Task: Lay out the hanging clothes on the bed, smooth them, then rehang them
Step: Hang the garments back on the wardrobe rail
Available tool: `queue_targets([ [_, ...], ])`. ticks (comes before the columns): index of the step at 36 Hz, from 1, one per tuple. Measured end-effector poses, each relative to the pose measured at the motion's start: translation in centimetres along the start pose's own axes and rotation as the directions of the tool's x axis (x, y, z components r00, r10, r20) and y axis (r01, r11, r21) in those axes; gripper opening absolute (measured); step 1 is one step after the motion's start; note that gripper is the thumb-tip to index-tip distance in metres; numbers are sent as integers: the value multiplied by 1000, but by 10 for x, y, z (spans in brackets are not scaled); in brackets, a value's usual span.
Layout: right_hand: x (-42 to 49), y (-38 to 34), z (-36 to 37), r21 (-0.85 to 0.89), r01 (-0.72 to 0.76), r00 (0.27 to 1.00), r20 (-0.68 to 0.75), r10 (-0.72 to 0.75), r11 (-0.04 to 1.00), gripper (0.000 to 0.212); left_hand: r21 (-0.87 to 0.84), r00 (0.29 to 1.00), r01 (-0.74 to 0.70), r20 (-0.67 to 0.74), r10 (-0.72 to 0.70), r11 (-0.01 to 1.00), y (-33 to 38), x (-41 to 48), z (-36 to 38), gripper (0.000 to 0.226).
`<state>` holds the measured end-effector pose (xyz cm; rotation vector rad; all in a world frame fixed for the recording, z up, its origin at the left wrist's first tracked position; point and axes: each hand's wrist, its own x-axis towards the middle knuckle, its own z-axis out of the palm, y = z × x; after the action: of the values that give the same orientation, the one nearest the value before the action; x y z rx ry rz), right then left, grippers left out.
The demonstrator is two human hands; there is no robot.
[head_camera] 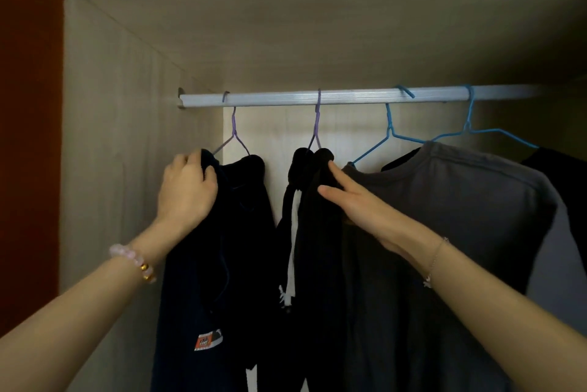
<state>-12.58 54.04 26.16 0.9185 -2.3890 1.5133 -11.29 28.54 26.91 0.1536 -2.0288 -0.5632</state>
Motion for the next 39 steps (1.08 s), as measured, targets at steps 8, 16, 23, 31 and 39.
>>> queue_targets([
  [8, -47, -18, -67, -487, 113, 954, -190, -232, 866, 32, -160, 967, -246, -104, 231, 956, 86, -8, 1, 33],
  [16, -76, -9, -158, -769, -437, 789, -577, -212, 466, 44, -503, 904, 3, 371, 212, 864, 154, 0, 38, 60],
  [23, -80, 27, -163, -671, -477, 815, -579, 1, 568, 34, -407, 771, 214, 628, 102, 888, 166, 4, 61, 96],
  [31, -62, 11, -124, -572, -203, 908, -414, -67, 795, 20, -462, 808, 289, 588, 46, 838, 136, 8, 55, 47],
  [39, -40, 9, -97, -252, -182, 916, -394, 71, 950, 25, -524, 778, 372, 626, 51, 766, 123, 10, 34, 42],
])
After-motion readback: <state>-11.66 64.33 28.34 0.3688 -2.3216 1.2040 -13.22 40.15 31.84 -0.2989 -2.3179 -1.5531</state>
